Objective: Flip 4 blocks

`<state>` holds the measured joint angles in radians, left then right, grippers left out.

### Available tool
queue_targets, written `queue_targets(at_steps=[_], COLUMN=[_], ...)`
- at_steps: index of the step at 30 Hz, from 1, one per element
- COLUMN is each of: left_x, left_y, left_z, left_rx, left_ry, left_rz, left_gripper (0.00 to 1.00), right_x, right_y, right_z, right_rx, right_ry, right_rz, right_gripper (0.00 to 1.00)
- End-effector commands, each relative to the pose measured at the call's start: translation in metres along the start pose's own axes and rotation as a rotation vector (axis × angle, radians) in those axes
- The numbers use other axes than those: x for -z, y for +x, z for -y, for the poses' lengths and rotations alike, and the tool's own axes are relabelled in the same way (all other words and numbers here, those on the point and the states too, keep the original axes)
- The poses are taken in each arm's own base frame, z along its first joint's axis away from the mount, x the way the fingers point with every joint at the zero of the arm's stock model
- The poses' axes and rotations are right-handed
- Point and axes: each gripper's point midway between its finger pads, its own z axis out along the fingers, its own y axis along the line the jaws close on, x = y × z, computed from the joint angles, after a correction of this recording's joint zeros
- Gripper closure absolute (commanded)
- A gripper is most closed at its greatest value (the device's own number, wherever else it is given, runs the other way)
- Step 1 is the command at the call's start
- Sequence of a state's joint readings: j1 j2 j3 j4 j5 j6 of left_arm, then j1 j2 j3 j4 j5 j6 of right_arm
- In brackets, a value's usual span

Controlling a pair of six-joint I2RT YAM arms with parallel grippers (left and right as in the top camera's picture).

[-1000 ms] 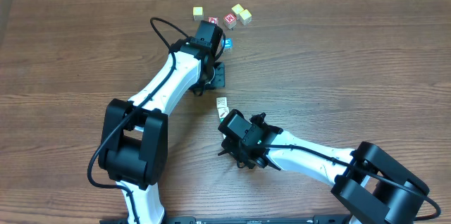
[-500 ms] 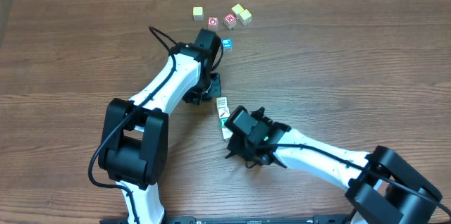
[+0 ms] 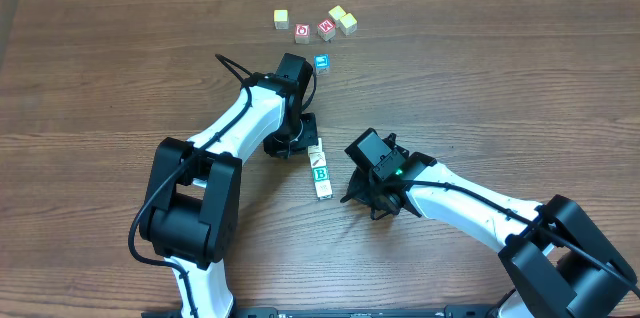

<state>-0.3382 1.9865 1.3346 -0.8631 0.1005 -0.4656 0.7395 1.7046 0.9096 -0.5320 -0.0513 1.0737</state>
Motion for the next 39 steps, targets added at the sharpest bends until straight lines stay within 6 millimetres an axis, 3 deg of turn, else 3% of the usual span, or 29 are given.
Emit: queue_targets(at_steps=[1, 14, 26, 32, 33, 36, 37, 38, 39], left_x=[-0.003, -0.002, -0.001, 0.027, 0.043, 0.069, 0.076, 0.082, 0.087], left_y=[0.004, 0.007, -0.001, -0.009, -0.016, -0.02, -0.019, -0.018, -0.016], left_z=[0.006, 0.009, -0.02, -0.032, -0.037, -0.052, -0.058, -0.065, -0.072], left_rx=[0.015, 0.015, 0.019, 0.078, 0.1, 0.141, 0.151, 0.164, 0.172], left_ry=[0.041, 0.058, -0.098, -0.085, -0.068, -0.048, -0.047, -0.048, -0.051], left_rz=[-0.029, -0.045, 0.007, 0.018, 0.057, 0.096, 0.102, 0.103, 0.1], left_gripper=[0.96, 0.96, 0.96, 0.96, 0.96, 0.95, 0.87, 0.65, 0.53], right_x=[0.005, 0.005, 0.005, 0.007, 0.011, 0.022, 0.026, 0.03, 0.033], right_y=[-0.004, -0.004, -0.009, -0.013, -0.019, -0.033, -0.039, -0.045, -0.051], right_z=[-0.001, -0.001, -0.005, -0.01, -0.013, -0.016, -0.017, -0.016, -0.015], right_rx=[0.028, 0.028, 0.107, 0.218, 0.299, 0.387, 0.412, 0.427, 0.436], right_ry=[-0.011, -0.011, -0.022, -0.038, -0.043, -0.028, -0.023, -0.019, -0.014], right_rz=[0.021, 0.021, 0.048, 0.06, 0.066, 0.076, 0.08, 0.083, 0.087], right_gripper=[0.96, 0.96, 0.93, 0.76, 0.73, 0.64, 0.6, 0.54, 0.48])
